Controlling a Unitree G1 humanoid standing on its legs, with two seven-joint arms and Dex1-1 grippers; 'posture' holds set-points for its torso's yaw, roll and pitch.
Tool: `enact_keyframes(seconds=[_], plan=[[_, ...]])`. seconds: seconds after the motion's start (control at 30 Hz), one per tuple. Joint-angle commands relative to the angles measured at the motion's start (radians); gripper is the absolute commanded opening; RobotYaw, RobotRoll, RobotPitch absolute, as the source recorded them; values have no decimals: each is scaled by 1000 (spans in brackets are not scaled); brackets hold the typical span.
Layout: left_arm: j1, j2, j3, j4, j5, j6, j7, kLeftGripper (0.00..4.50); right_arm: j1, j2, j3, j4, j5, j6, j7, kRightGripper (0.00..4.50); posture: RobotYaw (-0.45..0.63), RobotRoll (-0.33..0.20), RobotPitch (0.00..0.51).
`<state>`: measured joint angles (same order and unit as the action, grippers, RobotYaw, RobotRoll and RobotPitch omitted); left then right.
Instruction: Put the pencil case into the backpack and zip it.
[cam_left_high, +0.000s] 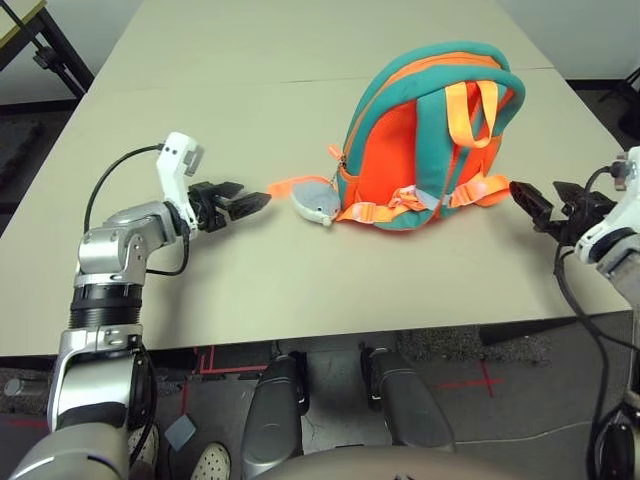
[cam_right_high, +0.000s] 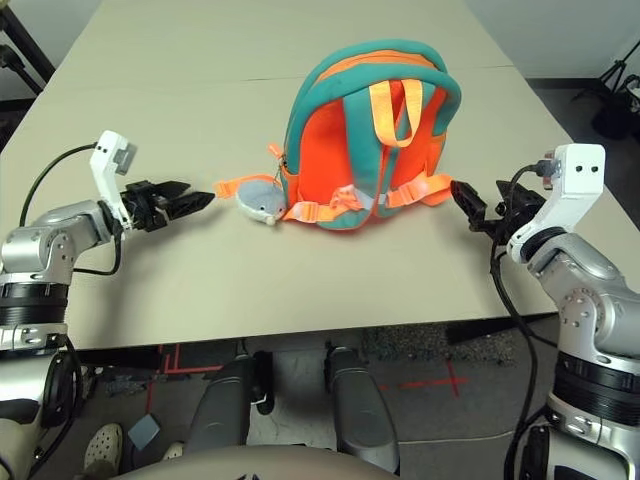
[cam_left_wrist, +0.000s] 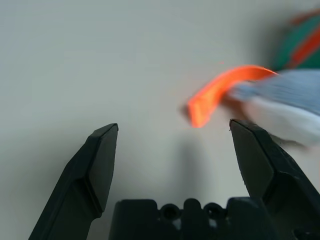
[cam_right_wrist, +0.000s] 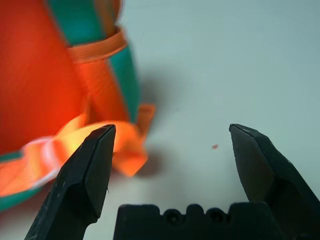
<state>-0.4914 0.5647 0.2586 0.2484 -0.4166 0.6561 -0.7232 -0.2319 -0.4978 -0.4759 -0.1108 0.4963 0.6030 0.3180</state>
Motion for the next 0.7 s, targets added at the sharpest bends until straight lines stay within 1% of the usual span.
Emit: enact_keyframes(seconds=[0.03, 0.2, 0.37, 0.53, 0.7], plan=[[34, -2, 38, -6, 22, -59, 72, 4471, -15, 22, -7, 83, -51, -123, -27, 4500, -67, 0, 199], [59, -11, 90, 17, 44, -148, 190, 4471, -37, 43, -5, 183, -95, -281, -35, 4500, -47, 0, 200], [49, -11, 155, 108, 66, -281, 299, 4471, -50, 53, -4, 241, -127, -394, -45, 4500, -32, 0, 202], [60, -9, 174, 165, 78, -351, 344, 4471, -60, 51, -5, 282, -144, -456, -64, 4500, -25, 0, 204], [60, -4, 183, 218, 82, -414, 369, 4471, -60, 60, 4, 287, -149, -477, -84, 4500, -20, 0, 204]])
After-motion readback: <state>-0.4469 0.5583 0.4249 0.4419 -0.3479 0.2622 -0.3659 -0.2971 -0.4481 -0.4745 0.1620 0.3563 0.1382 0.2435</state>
